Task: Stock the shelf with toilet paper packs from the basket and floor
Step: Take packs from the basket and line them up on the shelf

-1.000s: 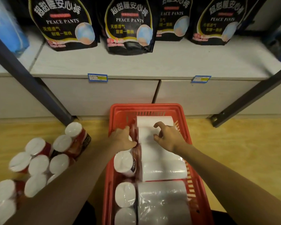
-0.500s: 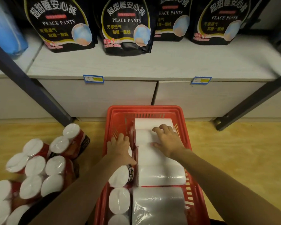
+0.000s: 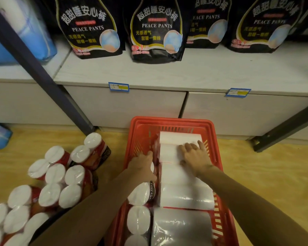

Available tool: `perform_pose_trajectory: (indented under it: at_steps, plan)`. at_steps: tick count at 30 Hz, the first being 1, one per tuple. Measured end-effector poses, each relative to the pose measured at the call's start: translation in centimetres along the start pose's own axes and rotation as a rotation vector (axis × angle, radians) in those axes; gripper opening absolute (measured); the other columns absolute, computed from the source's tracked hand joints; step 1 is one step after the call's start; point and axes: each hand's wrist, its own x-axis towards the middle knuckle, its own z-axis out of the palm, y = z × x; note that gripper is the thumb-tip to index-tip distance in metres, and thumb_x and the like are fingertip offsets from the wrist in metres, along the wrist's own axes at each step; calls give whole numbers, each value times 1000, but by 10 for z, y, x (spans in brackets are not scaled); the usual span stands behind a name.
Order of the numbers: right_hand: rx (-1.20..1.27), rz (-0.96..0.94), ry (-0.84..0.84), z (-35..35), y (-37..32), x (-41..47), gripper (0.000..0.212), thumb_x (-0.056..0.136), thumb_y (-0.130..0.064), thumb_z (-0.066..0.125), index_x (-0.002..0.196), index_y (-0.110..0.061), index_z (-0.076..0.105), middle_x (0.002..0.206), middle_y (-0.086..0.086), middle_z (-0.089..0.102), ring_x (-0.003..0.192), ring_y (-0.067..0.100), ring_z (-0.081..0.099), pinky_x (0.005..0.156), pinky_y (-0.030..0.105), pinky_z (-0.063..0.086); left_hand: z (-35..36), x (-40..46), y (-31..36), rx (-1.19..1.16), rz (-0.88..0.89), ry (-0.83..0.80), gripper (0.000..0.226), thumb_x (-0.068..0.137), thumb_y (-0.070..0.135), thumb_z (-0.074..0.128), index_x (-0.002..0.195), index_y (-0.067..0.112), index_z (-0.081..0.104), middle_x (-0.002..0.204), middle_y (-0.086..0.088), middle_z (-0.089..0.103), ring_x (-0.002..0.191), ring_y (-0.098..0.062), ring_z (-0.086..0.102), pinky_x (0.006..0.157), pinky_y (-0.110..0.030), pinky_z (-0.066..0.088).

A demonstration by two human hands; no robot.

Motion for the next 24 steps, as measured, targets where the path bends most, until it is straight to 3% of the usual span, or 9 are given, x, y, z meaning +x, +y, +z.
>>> perform_pose_trajectory:
  at_steps: [2, 4, 7, 11, 14, 17, 19, 21, 24]
  plan:
    - [-129, -47, 50, 8, -1, 1, 72, 79, -40, 73, 137, -17, 38, 119, 21, 59, 109, 39, 58, 107, 61, 32, -3, -3, -1, 18, 8, 21, 64, 71, 36, 76, 121, 19, 39, 122, -12, 46, 110, -33, 54, 84, -40, 50]
    - [-171, -75, 30, 3, -3, -2, 91, 72, -33, 80, 141, -20, 22, 119, 30, 54, 109, 45, 56, 104, 66, 30, -7, -5, -4, 4, 14, 37, 63, 69, 38, 76, 121, 23, 42, 121, -10, 47, 106, -31, 55, 81, -39, 49]
    - [-138, -163, 68, 7, -5, -12, 99, 91, -20, 64, 146, -41, -16, 149, 37, 9, 137, 53, 17, 112, 69, 4, -15, -7, -9, -37, 24, 42, 64, 69, 40, 75, 123, 29, 44, 124, -9, 45, 104, -30, 55, 81, -37, 48]
    - [-114, -160, 124, -7, -8, -13, 87, 97, -22, 52, 143, -48, -16, 155, 32, -12, 141, 55, -4, 110, 69, -4, -22, -10, -13, -52, 21, 82, 60, 73, 42, 72, 125, 32, 45, 125, -9, 42, 107, -31, 52, 84, -37, 47]
    - [-60, -48, 161, -17, -4, -4, 78, 100, -18, 42, 149, -46, -13, 156, 29, -14, 142, 55, -6, 112, 68, 1, -22, -12, -12, -24, 38, 82, 56, 75, 41, 71, 125, 31, 46, 124, -8, 41, 107, -31, 51, 82, -37, 45]
    - [-20, 17, 173, -22, -6, 3, 72, 100, -35, 38, 148, -46, -15, 158, 26, -10, 143, 53, -5, 112, 69, 5, -20, -12, -10, 0, 42, 88, 55, 76, 39, 70, 125, 30, 47, 123, -9, 43, 110, -32, 50, 84, -37, 43]
    - [-19, 30, 154, -22, -4, 6, 88, 97, -34, 50, 145, -46, -23, 159, 25, -7, 144, 52, -3, 112, 70, 7, -18, -12, -10, 2, 52, 98, 57, 75, 40, 70, 126, 29, 47, 123, -9, 45, 111, -32, 50, 88, -38, 44]
    - [-83, 13, 150, -25, 2, 6, 108, 89, -17, 64, 144, -46, -25, 158, 24, 1, 143, 49, 5, 111, 69, 12, -18, -12, -10, -4, 65, 112, 59, 75, 42, 71, 127, 29, 47, 122, -8, 47, 110, -30, 51, 89, -38, 47]
    - [-113, -30, 187, -25, 10, 4, 119, 80, -6, 70, 146, -45, -20, 150, 20, 18, 136, 42, 23, 111, 64, 21, -21, -11, -13, -38, 80, 139, 64, 72, 43, 73, 128, 31, 45, 121, -6, 47, 109, -29, 52, 90, -39, 48]
